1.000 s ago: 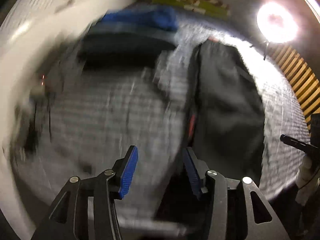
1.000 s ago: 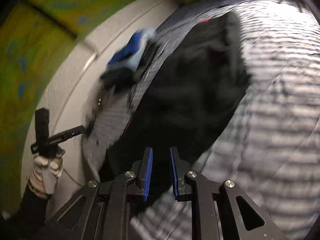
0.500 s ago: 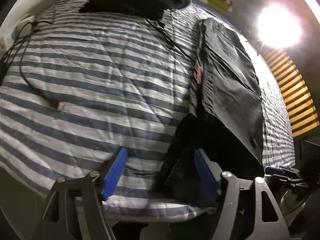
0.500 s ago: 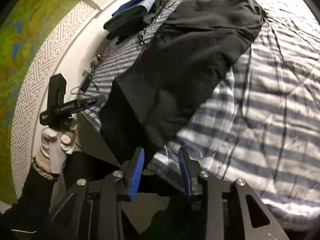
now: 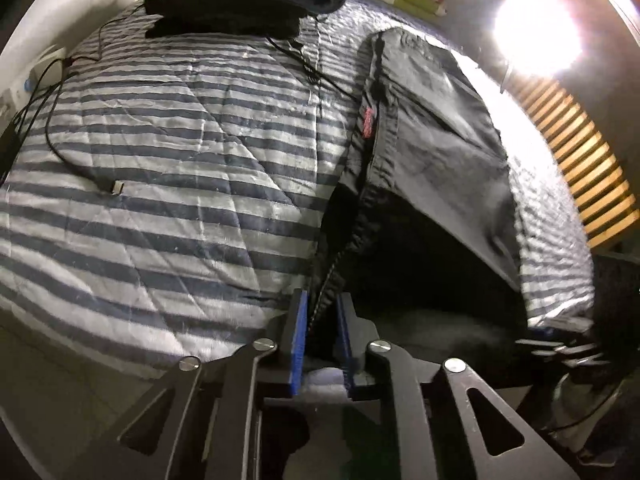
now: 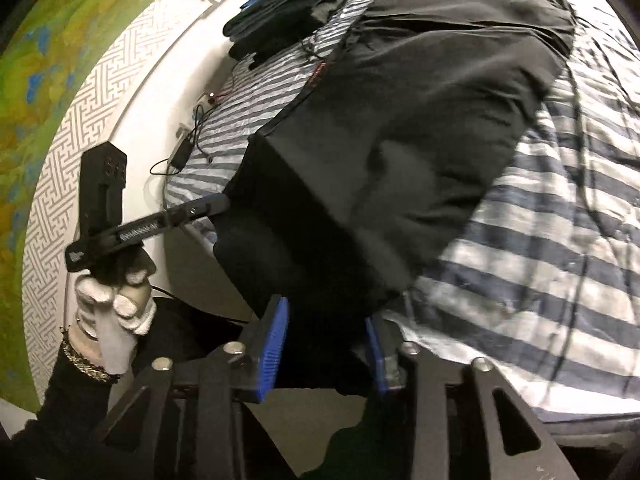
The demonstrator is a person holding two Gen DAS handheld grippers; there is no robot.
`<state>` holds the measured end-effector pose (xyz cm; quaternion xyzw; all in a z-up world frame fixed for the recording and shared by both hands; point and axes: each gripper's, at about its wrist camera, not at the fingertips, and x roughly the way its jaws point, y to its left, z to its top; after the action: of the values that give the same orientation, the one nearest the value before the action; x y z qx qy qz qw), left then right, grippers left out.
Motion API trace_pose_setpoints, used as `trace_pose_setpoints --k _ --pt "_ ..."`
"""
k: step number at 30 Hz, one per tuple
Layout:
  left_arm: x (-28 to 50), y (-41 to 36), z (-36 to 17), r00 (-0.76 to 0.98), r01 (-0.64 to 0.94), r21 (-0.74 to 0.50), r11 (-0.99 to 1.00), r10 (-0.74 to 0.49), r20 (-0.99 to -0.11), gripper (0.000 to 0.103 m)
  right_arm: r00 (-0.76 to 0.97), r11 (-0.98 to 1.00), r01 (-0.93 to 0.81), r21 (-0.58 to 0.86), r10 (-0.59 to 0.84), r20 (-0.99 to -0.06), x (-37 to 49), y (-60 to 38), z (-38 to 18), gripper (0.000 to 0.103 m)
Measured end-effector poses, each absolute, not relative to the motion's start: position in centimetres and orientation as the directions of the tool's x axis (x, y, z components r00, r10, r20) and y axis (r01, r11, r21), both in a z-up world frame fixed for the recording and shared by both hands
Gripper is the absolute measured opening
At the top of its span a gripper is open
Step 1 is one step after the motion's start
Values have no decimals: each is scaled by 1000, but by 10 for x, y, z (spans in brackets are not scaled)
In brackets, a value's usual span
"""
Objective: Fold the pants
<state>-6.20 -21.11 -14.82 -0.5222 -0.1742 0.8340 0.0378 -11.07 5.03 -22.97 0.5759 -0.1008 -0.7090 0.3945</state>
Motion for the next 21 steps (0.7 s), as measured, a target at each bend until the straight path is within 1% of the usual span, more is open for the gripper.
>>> trace_pose_setpoints --k 3,4,5,7,9,13,15,17,18,19,21 --pt "-52 -213 -132 -481 118 -361 -925 265 -836 11 -7 -651 409 640 -703 -711 -111 53 -229 11" --pt "-48 -215 -123 -497 113 -383 -917 282 -821 10 0 -638 389 665 -721 -693 -113 57 -227 9" --pt "-46 -216 -118 -506 111 -396 -912 291 -812 8 4 -625 374 685 -738 -675 -113 60 -225 9" --pt "-43 -219 -111 -516 114 -416 -902 304 -801 8 2 -608 365 705 -756 -654 -115 64 -220 8" --pt "-45 -217 -116 -490 121 -390 -913 287 -823 8 -4 -621 374 689 -744 -669 -114 63 -220 8" --pt "-51 -214 -137 -447 146 -342 -928 247 -860 8 18 -678 367 637 -680 -733 -109 53 -237 16" --pt "-50 -219 -140 -450 156 -360 -920 258 -855 8 18 -672 370 641 -685 -728 -108 53 -237 20" --pt "-49 -226 -139 -462 168 -378 -910 266 -846 8 -1 -668 390 634 -689 -725 -107 55 -231 27" --pt "-48 -229 -139 -467 175 -384 -906 268 -843 8 -11 -666 400 629 -690 -724 -106 55 -229 33" --pt "-47 -232 -139 -468 181 -384 -905 264 -843 9 -20 -661 414 625 -694 -720 -104 56 -225 35" --pt "-46 -233 -140 -457 182 -379 -907 264 -849 11 -26 -662 427 616 -690 -723 -101 58 -223 35"
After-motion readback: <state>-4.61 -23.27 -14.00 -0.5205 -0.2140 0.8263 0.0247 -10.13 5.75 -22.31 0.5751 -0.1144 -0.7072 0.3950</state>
